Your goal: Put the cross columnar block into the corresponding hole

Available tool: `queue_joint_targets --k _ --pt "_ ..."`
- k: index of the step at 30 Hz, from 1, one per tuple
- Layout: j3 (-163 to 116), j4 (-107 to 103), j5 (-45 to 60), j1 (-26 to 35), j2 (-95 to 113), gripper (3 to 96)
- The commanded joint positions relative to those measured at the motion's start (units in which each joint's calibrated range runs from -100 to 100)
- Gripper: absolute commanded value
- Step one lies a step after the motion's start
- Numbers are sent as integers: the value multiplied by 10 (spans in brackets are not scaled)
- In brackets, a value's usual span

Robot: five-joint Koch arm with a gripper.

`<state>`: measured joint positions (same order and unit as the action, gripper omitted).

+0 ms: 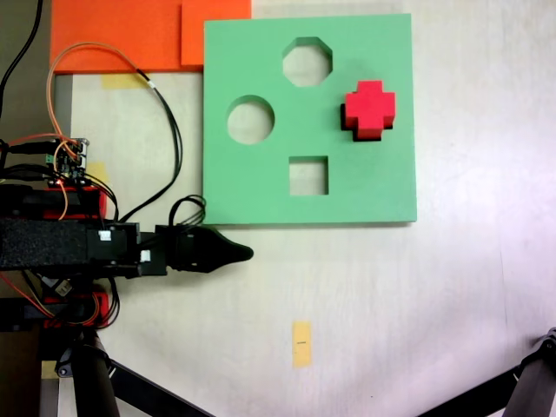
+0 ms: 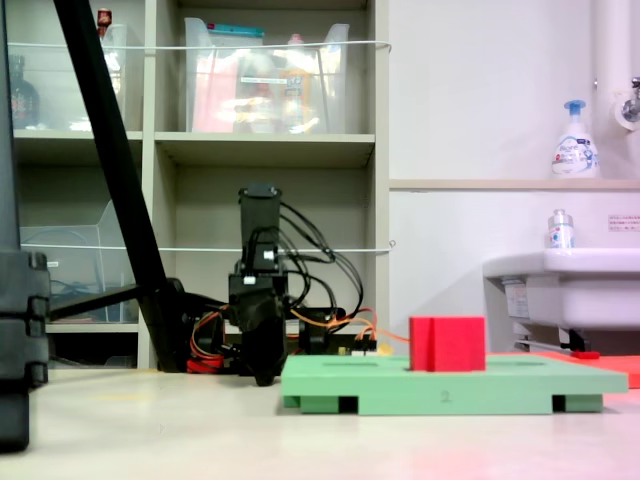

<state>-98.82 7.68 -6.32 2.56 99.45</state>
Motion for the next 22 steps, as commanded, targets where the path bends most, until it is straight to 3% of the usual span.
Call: queue_joint_targets --k 1,4,7,22 --pt "-12 -6 16 0 5 494" --pt "-12 -72 16 0 5 456" --pt "-12 -68 13 -4 5 494" --pt "-12 -67 13 -2 5 494"
